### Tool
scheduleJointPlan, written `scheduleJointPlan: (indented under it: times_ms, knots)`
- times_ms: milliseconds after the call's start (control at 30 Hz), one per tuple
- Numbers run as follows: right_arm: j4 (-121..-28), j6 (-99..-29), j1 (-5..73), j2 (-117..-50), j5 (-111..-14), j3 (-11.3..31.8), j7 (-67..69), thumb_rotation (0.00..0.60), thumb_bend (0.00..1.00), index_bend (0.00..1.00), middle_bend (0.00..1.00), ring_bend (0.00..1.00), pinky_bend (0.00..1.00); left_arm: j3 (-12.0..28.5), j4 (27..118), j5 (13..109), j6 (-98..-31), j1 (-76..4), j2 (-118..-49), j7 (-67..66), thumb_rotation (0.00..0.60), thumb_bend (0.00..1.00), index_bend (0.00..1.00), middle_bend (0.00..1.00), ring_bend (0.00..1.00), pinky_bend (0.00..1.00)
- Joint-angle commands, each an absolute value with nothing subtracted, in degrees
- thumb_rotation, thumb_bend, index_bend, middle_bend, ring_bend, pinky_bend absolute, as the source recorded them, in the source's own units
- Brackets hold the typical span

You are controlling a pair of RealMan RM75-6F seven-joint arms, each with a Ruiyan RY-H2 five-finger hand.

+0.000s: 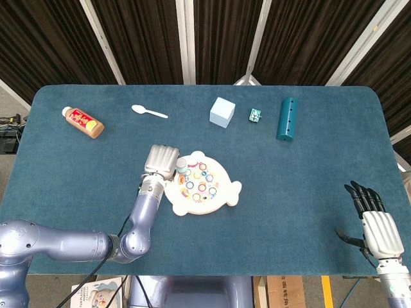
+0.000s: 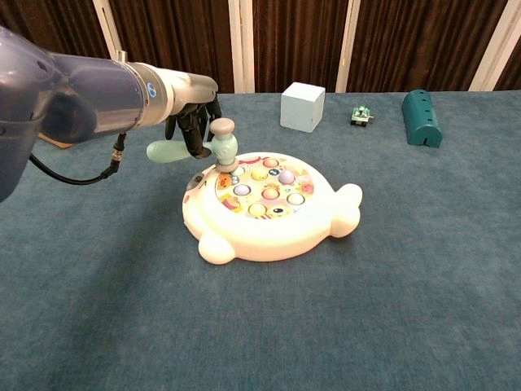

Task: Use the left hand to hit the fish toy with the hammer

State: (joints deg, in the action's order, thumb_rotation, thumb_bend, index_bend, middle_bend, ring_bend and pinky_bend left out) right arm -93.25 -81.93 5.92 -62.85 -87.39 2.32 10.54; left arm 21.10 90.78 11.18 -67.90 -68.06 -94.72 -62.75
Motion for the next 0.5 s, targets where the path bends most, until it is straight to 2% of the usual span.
scheduleJointPlan:
  times_ms: [33, 233, 500]
  knots:
    - [-93.23, -81.99, 5.89, -62.84, -87.41, 2.31, 10.63, 0.600, 0.21, 0.00, 0.00, 0.00, 0.01, 21.63, 91.47, 12.73, -68.01, -68.20, -94.52, -61.22, 0.600, 0.62, 0.75, 0.55, 0.37, 0.46]
    - [-93.24, -82.12, 5.89, -62.85, -87.63, 2.29, 10.65, 0.600, 0.21, 0.00, 0.00, 0.00, 0.01, 23.10, 94.65, 13.20, -68.99, -69.02, -93.27, -60.12, 0.600, 0.62, 0.75, 0.55, 0.37, 0.46]
    - [-93.35, -82.18, 5.90, -62.82, -87.74, 2.30, 10.95, 0.600, 0.21, 0.00, 0.00, 0.00, 0.01, 22.95, 96.11, 11.36, -70.55, -70.79, -93.61, -61.35, 0.600, 0.62, 0.75, 0.55, 0.37, 0.46]
